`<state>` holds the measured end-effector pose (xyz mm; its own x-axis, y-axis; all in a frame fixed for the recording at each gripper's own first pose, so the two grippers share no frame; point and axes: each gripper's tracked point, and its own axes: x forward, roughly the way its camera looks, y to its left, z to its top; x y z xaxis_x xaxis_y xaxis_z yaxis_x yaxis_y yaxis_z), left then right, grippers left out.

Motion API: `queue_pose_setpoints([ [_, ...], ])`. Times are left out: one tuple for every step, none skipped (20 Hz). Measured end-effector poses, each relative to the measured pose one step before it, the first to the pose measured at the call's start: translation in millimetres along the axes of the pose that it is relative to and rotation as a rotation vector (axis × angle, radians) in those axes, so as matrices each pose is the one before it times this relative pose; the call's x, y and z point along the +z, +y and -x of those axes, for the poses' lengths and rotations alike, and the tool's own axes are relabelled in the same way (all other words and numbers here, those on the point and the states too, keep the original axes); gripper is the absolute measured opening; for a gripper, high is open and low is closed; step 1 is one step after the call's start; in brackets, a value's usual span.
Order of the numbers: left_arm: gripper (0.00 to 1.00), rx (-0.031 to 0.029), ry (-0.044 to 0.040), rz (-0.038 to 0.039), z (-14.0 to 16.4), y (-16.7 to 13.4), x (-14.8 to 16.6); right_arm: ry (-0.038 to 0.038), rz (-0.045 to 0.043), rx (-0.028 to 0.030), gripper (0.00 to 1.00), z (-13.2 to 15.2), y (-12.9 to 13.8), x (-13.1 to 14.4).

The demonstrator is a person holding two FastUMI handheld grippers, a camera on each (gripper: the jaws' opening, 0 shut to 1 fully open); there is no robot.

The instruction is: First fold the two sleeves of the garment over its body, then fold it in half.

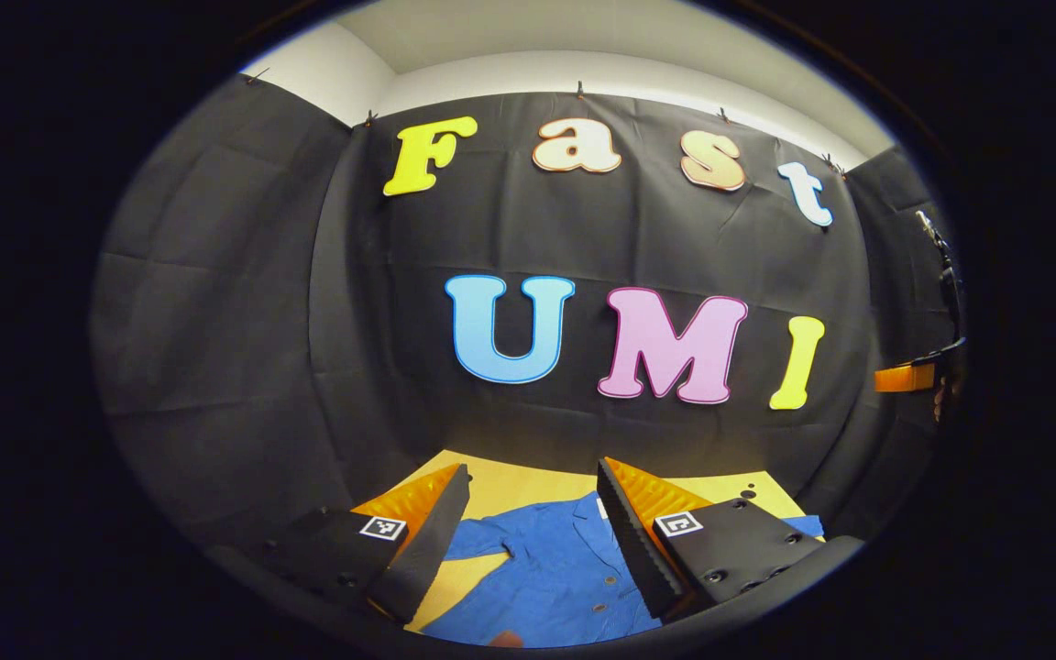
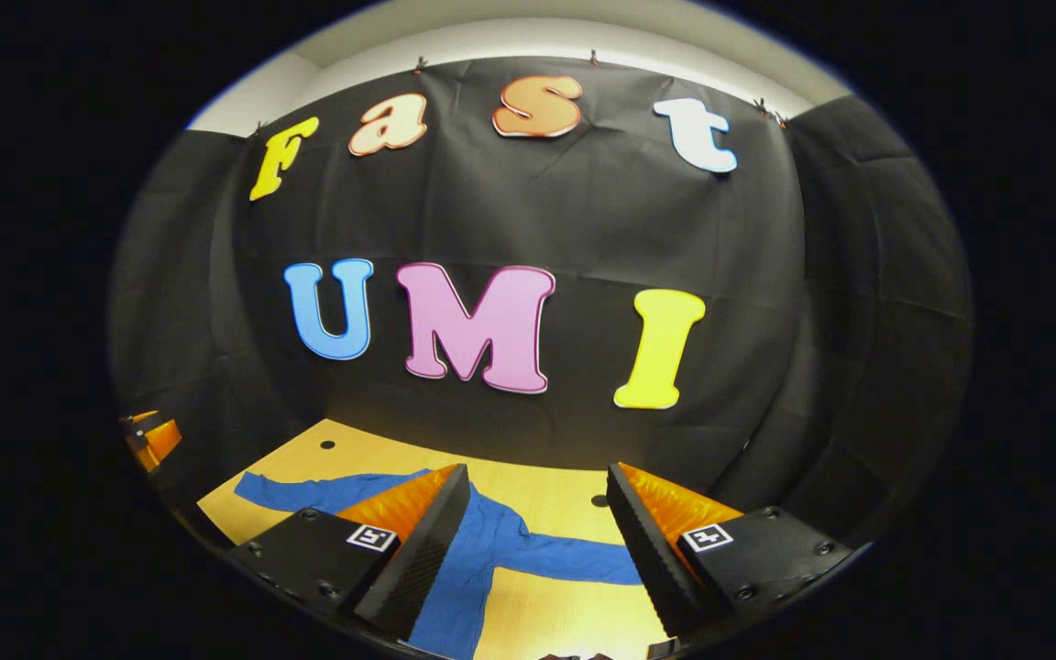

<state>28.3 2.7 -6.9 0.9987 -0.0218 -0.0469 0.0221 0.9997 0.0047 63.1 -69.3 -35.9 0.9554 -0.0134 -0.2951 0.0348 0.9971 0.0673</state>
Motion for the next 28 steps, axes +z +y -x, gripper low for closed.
queue_pose_setpoints([
  [0.81, -0.00006, 0.00441, -0.00071, -1.90, 2.18, -1.61, 0.03356, -0.01683, -0.01225, 0.96, -4.91, -8.28, -6.29],
  [0.81, 0.00040, 0.00570, 0.00012, -2.39, 0.28, -2.85, 0.02400, -0.01971, -0.00314, 0.96, -5.50, -4.25, -1.57],
  [0.81, -0.00095, 0.00816, 0.00125, -2.24, 0.52, -2.41, 0.01406, -0.01536, -0.00082, 0.96, -3.99, -3.61, -1.63],
  [0.81, -0.00343, 0.00589, 0.00082, -0.47, -0.29, -1.60, 0.01670, -0.00705, -0.00170, 0.96, -3.59, -3.13, -3.05],
  [0.81, -0.00197, 0.00108, -0.00142, -1.84, -0.37, -0.20, 0.01373, 0.00228, -0.00672, 0.96, -4.51, -4.40, -3.77],
  [0.80, 0.00219, -0.00096, -0.00278, -0.18, 0.17, 0.04, 0.01330, 0.00807, -0.00842, 0.96, -4.80, -5.08, -3.31],
  [0.80, 0.00181, -0.00160, -0.00254, -1.10, 0.48, 0.70, 0.01041, 0.00901, -0.00498, 0.96, -5.19, -4.77, -2.35],
  [0.80, -0.00041, 0.00024, -0.00084, -0.37, -0.91, -0.80, 0.01874, 0.00255, -0.00761, 0.96, -5.03, -4.16, -3.59],
  [0.80, -0.00436, 0.00276, -0.00086, -1.04, -1.08, -0.04, 0.02021, 0.00246, -0.00448, 0.96, -6.06, -5.72, -3.77],
  [0.81, -0.00567, -0.00039, -0.00119, -0.85, -1.80, -1.06, 0.02662, 0.00061, -0.00261, 0.96, -7.29, -4.93, -4.82],
  [0.81, -0.00423, -0.00282, -0.00437, -2.75, -1.90, 0.16, 0.02992, 0.00731, -0.01115, 0.96, -8.71, -8.66, -6.26],
  [0.79, 0.00050, 0.00369, -0.00533, -3.41, -2.96, -3.98, 0.02892, 0.00582, -0.00822, 0.97, -9.86, -10.62, -6.95],
  [0.81, 0.00101, 0.00582, -0.00093, -4.06, -2.55, -2.73, 0.03631, 0.00640, -0.01831, 0.97, -10.93, -12.91, -6.70],
  [0.81, -0.00339, 0.00576, 0.00551, -4.06, -5.45, -2.55, 0.03354, 0.00627, -0.01021, 0.96, -12.37, -13.62, -8.20],
  [0.80, -0.00716, 0.00536, 0.00816, -4.20, -6.63, -0.78, 0.05195, -0.00380, -0.00176, 0.96, -14.12, -12.95, -10.31],
  [0.81, -0.00292, 0.00176, 0.00738, -3.95, -7.06, -1.11, 0.05252, -0.00755, -0.00228, 0.96, -17.02, -11.64, -10.33],
  [0.81, 0.00332, 0.00367, 0.00458, -5.75, -5.83, 1.22, 0.05864, -0.00735, -0.00315, 0.97, -16.62, -13.95, -10.89],
  [0.81, 0.00562, 0.00728, 0.00120, -5.33, -5.61, -1.44, 0.07452, -0.00528, -0.00563, 0.96, -22.39, -15.31, -14.55],
  [0.81, 0.00370, 0.00566, -0.00268, -5.12, -5.89, 0.78, 0.07538, -0.00720, -0.01831, 0.96, -19.74, -16.25, -13.15],
  [0.81, 0.00441, 0.00558, -0.01055, -3.72, -6.03, -0.31, 0.05208, -0.00886, -0.01124, 0.98, -27.22, -19.58, -11.36],
  [0.81, 0.01437, 0.00462, -0.01470, -3.65, -2.77, -0.07, 0.06624, -0.01732, -0.01333, 0.98, -24.78, -13.70, -12.81],
  [0.81, 0.01375, -0.00026, -0.01118, -1.94, -0.78, -1.22, 0.06236, -0.01685, 0.00095, 0.98, -30.80, -6.92, -10.70],
  [0.81, 0.01135, 0.00684, -0.00573, -4.88, -2.55, -1.24, 0.07654, -0.01621, 0.01315, 0.98, -24.78, -6.86, -10.72],
  [0.81, 0.01302, 0.01839, -0.00242, -4.85, -3.72, -4.57, 0.07098, -0.01414, 0.00380, 0.98, -25.18, -8.98, -7.11],
  [0.81, 0.01419, 0.02321, 0.00119, -4.18, -3.35, -4.83, 0.05703, -0.02155, 0.00010, 0.98, -21.80, -8.67, -6.17],
  [0.81, 0.01778, 0.02041, 0.00506, -4.20, -2.83, -4.66, 0.03849, -0.02129, -0.00845, 0.99, -18.91, -11.85, -5.27],
  [0.81, 0.01444, 0.01797, 0.00609, -3.67, -3.32, -2.80, 0.03804, -0.02291, -0.00409, 0.99, -18.02, -8.99, -5.23],
  [0.81, 0.00594, 0.01845, 0.00438, -2.38, -5.86, -3.93, 0.03374, -0.02968, 0.00475, 0.99, -19.04, -5.94, -4.63],
])
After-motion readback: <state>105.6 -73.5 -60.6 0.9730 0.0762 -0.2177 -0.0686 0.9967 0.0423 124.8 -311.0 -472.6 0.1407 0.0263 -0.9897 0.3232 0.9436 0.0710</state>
